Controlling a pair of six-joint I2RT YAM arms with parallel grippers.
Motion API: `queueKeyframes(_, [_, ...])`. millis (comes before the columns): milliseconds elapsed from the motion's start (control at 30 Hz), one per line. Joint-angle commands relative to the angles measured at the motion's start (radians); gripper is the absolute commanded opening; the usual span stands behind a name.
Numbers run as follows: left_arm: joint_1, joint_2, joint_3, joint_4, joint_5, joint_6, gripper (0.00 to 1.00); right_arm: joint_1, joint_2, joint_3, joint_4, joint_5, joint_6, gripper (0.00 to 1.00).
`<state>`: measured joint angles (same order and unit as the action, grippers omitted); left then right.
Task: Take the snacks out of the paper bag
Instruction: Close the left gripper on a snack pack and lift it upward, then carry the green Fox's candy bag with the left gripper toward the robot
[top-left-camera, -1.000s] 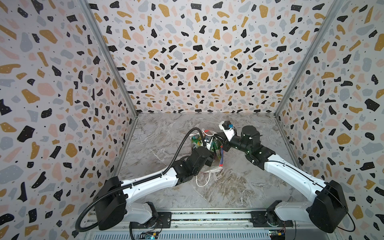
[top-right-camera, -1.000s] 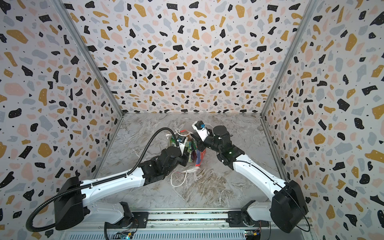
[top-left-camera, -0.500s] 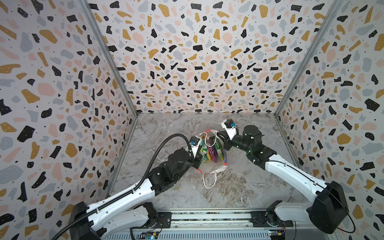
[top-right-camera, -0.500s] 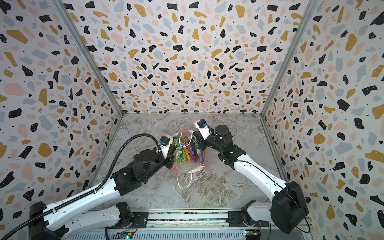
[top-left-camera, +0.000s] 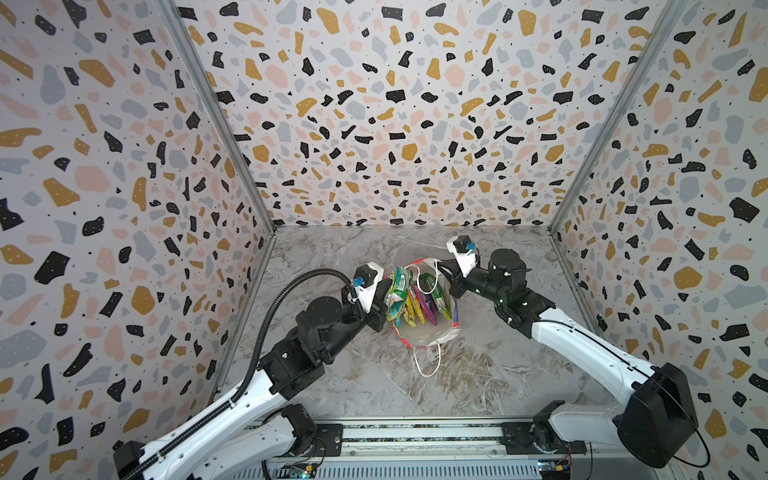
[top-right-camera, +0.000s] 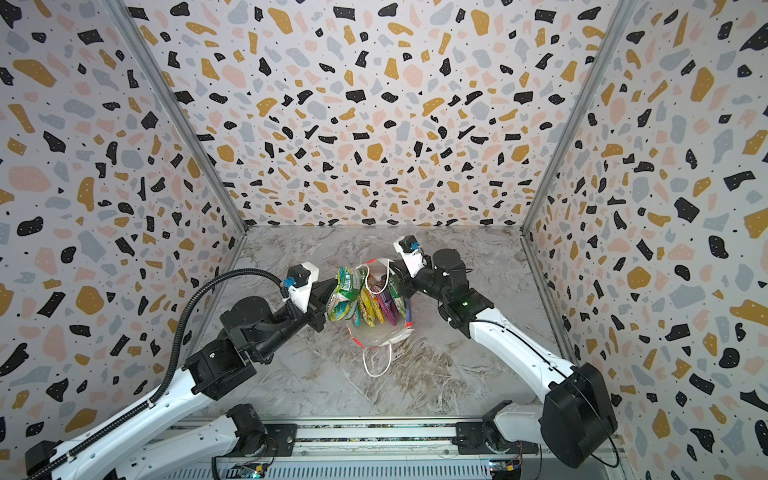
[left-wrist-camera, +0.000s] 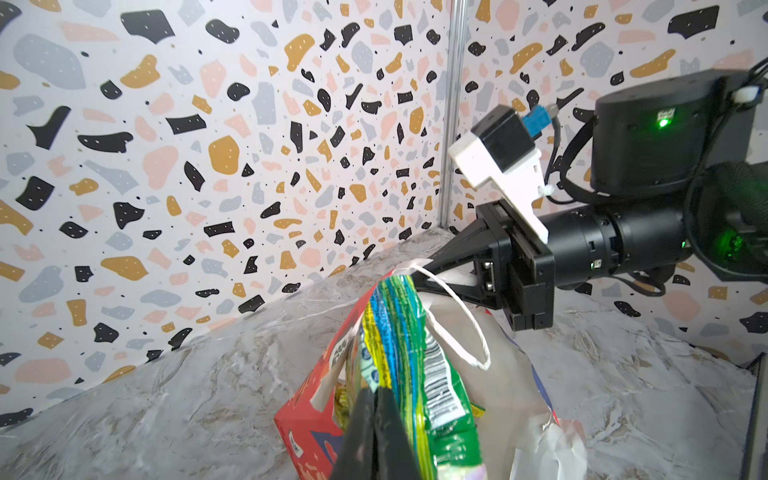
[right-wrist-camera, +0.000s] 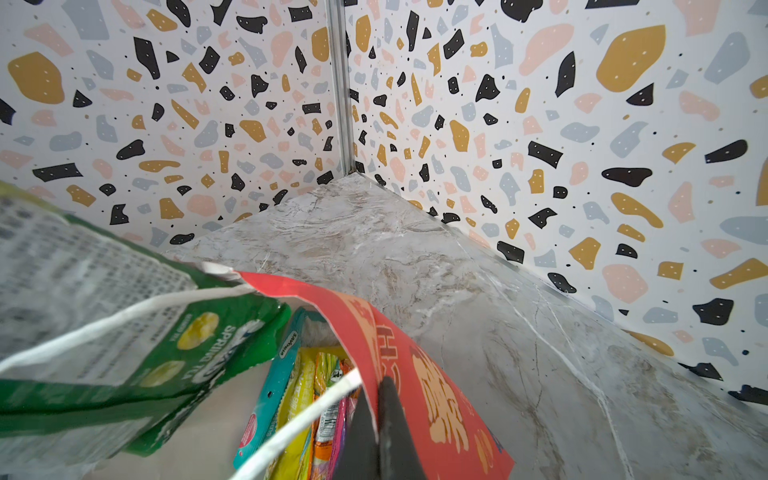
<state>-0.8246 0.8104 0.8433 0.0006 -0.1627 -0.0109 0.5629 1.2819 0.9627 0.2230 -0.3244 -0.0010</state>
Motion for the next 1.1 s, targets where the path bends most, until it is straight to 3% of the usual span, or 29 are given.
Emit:
queueKeyframes(0, [0.020, -0.024, 0.100, 0.055, -0.004, 0.024, 0.00, -0.012, -0.046, 0.016, 0.065, 0.014, 0.019, 0.00])
queueKeyframes(133, [0.028, -0.035, 0.192, -0.001, -0.022, 0.039, 0.00, -0.013, -0.050, 0.010, 0.068, 0.016, 0.020, 0.00])
queueKeyframes(300, [0.033, -0.033, 0.238, -0.080, -0.220, 0.077, 0.00, -0.014, -0.052, 0.009, 0.070, 0.017, 0.022, 0.00])
queueKeyframes(400, [0.061, -0.014, 0.165, -0.087, -0.286, 0.087, 0.00, -0.015, -0.052, 0.005, 0.070, 0.017, 0.023, 0.00])
queueKeyframes(500, [0.157, 0.023, 0.061, -0.090, -0.205, 0.009, 0.00, -0.014, -0.052, 0.010, 0.066, 0.025, 0.024, 0.00])
queueKeyframes(633, [0.260, 0.047, -0.049, -0.084, -0.045, -0.152, 0.48, -0.019, -0.050, 0.013, 0.060, 0.043, 0.028, 0.00])
queueKeyframes(667, [0.260, 0.047, -0.061, -0.103, -0.044, -0.181, 0.54, -0.019, -0.049, 0.016, 0.056, 0.051, 0.032, 0.00])
queueKeyframes(767, [0.260, 0.067, -0.051, -0.222, -0.049, -0.293, 0.64, -0.025, -0.038, 0.031, 0.049, 0.058, 0.035, 0.00])
queueKeyframes(800, [0.259, 0.083, -0.032, -0.288, -0.049, -0.337, 0.73, -0.028, -0.033, 0.036, 0.045, 0.057, 0.038, 0.00])
queueKeyframes(867, [0.233, 0.131, 0.009, -0.478, -0.061, -0.443, 0.79, -0.035, -0.025, 0.039, 0.045, 0.057, 0.041, 0.00])
queueKeyframes(967, [0.134, 0.182, 0.057, -0.723, -0.135, -0.569, 0.84, -0.045, -0.017, 0.039, 0.047, 0.054, 0.047, 0.00])
queueKeyframes(1067, [0.041, 0.169, 0.039, -0.813, -0.143, -0.709, 0.92, -0.048, -0.013, 0.037, 0.054, 0.044, 0.053, 0.00])
